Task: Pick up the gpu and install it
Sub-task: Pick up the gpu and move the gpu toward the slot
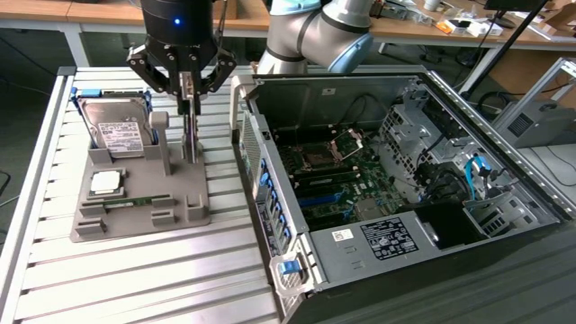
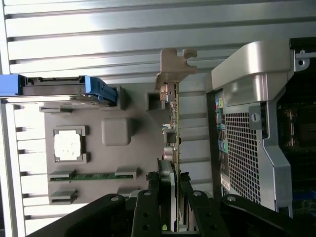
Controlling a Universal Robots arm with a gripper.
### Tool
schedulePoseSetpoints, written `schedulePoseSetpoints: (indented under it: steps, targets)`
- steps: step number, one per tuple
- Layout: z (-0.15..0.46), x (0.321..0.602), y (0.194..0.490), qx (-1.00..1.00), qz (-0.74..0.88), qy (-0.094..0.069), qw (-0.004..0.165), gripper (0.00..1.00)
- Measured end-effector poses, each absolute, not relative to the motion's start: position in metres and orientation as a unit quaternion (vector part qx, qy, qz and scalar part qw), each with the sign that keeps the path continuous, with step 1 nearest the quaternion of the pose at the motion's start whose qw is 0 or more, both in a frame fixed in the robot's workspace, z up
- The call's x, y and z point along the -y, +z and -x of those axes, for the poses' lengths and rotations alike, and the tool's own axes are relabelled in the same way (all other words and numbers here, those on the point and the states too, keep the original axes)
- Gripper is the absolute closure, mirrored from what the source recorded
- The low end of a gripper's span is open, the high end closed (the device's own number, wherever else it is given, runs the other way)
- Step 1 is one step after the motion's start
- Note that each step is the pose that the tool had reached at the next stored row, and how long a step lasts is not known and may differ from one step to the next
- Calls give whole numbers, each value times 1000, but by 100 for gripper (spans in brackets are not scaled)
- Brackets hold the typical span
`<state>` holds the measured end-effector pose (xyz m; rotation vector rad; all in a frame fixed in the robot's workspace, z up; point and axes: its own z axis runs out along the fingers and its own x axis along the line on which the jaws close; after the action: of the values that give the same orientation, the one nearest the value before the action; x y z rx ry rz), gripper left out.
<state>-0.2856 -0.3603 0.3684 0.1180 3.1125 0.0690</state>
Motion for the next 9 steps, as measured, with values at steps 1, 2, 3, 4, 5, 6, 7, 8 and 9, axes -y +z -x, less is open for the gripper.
schedulePoseSetpoints:
  steps: [1,2,3,4,5,6,7,8,9]
  targets:
    - [286,360,369,-999,-38,22,13,73]
    - [286,360,370,-999,-38,22,13,73]
    - [286,360,371,-999,-38,22,13,73]
    - [286,360,371,-999,-38,22,13,73]
    - [286,360,372,-999,-38,22,13,73]
    - [286,360,373,-999,-38,22,13,73]
    - [286,360,374,-999,-38,22,13,73]
    - [286,360,375,-999,-38,22,13,73]
    - [286,360,376,-999,-38,22,13,73]
